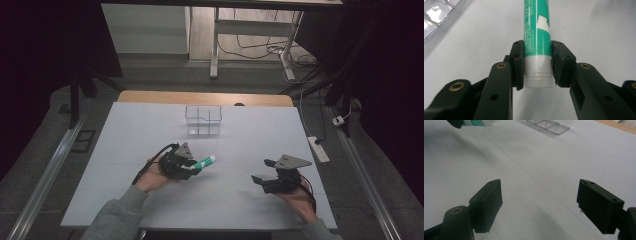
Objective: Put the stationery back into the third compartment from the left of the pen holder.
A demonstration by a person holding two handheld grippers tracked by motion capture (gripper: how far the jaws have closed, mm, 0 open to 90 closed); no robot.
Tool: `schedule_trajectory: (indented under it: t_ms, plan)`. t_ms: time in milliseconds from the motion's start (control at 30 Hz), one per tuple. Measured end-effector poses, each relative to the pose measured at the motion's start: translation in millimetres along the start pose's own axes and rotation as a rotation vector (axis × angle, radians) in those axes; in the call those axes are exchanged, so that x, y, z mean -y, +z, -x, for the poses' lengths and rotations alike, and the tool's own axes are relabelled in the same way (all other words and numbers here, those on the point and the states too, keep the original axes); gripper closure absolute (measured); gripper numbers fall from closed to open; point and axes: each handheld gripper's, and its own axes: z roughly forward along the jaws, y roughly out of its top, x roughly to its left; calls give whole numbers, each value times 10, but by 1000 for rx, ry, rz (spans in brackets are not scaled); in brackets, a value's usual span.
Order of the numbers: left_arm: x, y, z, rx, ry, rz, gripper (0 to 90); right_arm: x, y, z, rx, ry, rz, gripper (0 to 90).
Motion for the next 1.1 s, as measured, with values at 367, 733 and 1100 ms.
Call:
schedule_trajectory:
  t_ms: [367, 733, 1100]
  plan:
    - [-15, 53, 34, 24, 36, -5, 647, -332, 240, -182, -81, -44, 0, 233]
    - [-52, 133, 142, 48, 94, -41, 646, -558, 453, -396, -157, -156, -45, 261]
    - [-80, 196, 243, 40, 129, -66, 646, -659, 587, -569, -155, -289, -96, 328]
